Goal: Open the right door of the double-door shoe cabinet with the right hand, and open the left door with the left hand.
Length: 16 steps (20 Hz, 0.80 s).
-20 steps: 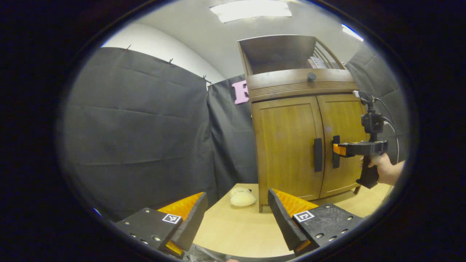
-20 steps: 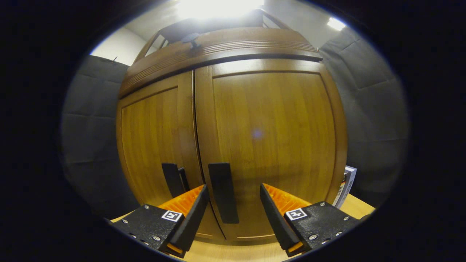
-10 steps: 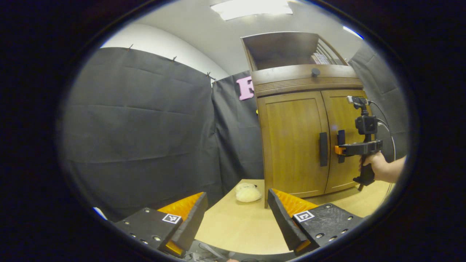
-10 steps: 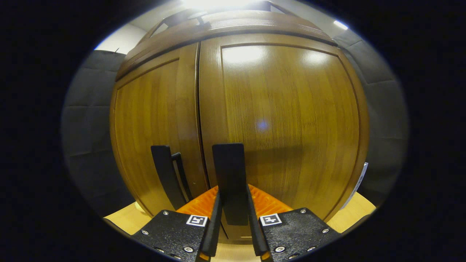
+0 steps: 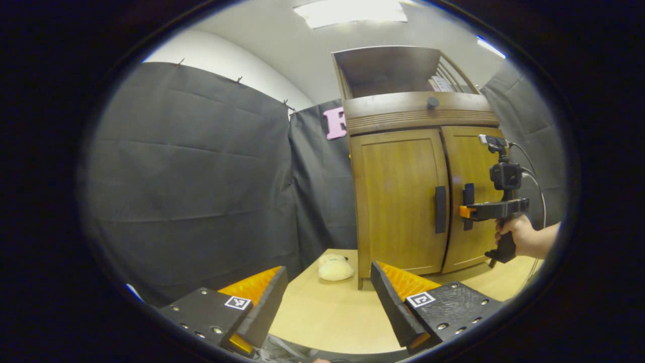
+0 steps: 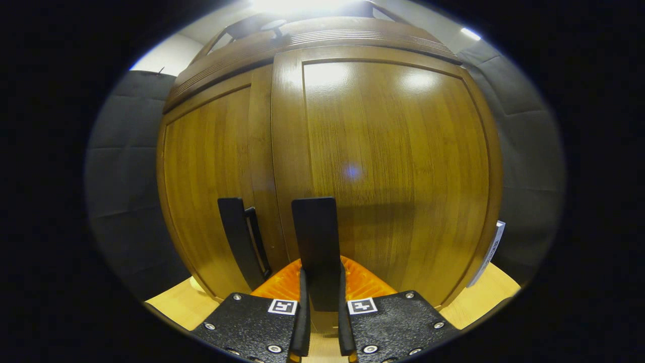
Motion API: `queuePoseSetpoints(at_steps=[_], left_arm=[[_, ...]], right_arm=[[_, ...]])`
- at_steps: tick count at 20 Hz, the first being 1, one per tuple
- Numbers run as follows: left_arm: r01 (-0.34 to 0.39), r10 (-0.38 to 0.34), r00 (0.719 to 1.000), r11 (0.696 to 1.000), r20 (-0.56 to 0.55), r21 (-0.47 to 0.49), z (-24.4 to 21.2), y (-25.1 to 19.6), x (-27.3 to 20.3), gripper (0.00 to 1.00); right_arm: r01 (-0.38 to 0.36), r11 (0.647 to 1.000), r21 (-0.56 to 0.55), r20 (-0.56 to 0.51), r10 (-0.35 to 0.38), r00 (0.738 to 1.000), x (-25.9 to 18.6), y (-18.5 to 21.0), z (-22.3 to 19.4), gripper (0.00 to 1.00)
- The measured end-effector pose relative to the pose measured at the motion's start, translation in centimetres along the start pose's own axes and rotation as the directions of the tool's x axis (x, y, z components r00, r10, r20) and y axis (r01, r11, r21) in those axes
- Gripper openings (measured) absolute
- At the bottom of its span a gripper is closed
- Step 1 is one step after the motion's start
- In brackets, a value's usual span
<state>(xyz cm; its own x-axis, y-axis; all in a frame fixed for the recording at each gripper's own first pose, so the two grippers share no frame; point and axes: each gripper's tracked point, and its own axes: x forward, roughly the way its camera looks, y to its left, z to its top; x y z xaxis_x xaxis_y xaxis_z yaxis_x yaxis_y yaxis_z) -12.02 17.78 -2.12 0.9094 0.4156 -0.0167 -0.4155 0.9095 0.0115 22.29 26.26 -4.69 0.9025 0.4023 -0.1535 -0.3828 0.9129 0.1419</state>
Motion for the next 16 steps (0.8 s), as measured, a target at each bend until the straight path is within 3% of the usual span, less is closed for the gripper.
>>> queuePoseSetpoints(at_steps=[12, 13, 14, 16], left_arm=[[0.077, -0.077, 0.997, 0.997, 0.020, -0.010, 0.8, -3.7, -0.1, 1.00], [0.087, -0.087, 0.996, 0.996, 0.023, -0.010, 0.9, -4.2, -0.2, 0.95], [0.096, -0.096, 0.995, 0.995, 0.026, -0.010, 0.9, -4.7, -0.2, 1.00], [0.116, -0.115, 0.993, 0.993, 0.031, -0.013, 1.1, -5.9, -0.2, 1.00]], right_arm=[[-0.055, 0.998, -0.009, -0.002, 0.055, 0.999, -3.2, -0.4, 0.0, 0.22], [-0.059, 0.998, -0.010, -0.002, 0.059, 0.998, -3.6, -0.5, -0.1, 0.22], [-0.061, 0.998, -0.011, -0.002, 0.061, 0.998, -4.0, -0.5, 0.0, 0.22], [-0.070, 0.997, -0.017, 0.000, 0.070, 0.998, -4.7, -0.8, -0.1, 0.22]])
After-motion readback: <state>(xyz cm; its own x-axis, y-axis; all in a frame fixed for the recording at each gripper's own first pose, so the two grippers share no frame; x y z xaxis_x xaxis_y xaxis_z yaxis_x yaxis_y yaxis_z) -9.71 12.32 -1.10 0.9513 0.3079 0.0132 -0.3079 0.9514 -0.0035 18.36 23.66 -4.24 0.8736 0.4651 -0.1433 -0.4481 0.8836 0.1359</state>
